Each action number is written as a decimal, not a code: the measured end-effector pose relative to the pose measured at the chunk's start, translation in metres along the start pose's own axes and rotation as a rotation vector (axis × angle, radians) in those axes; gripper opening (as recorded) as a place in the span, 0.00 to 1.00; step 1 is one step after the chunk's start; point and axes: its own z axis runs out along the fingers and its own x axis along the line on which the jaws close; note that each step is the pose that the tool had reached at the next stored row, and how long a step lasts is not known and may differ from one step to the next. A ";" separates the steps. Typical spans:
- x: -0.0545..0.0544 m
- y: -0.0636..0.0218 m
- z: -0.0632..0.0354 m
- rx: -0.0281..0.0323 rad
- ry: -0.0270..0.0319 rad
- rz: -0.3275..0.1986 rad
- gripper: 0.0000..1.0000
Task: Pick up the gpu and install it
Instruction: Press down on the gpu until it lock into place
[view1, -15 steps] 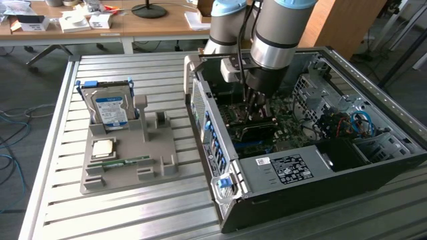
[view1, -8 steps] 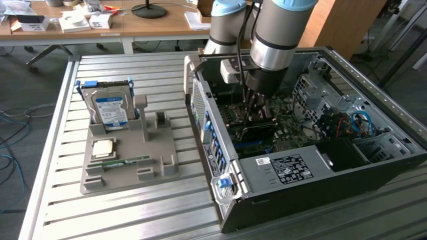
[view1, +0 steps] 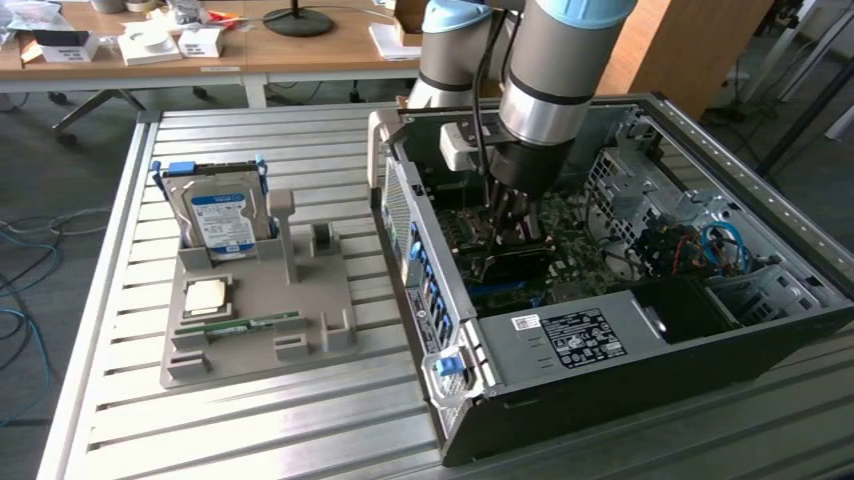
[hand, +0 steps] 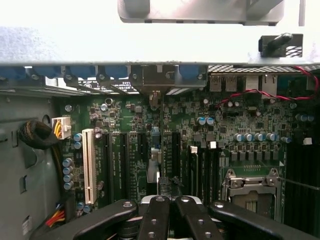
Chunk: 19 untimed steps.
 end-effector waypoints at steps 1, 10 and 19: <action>0.000 0.0000 0.0000 -0.0001 0.0001 0.000 0.11; 0.000 0.0000 0.0021 0.0000 0.0000 0.000 0.11; 0.000 0.0001 0.0035 -0.0001 0.0002 0.000 0.11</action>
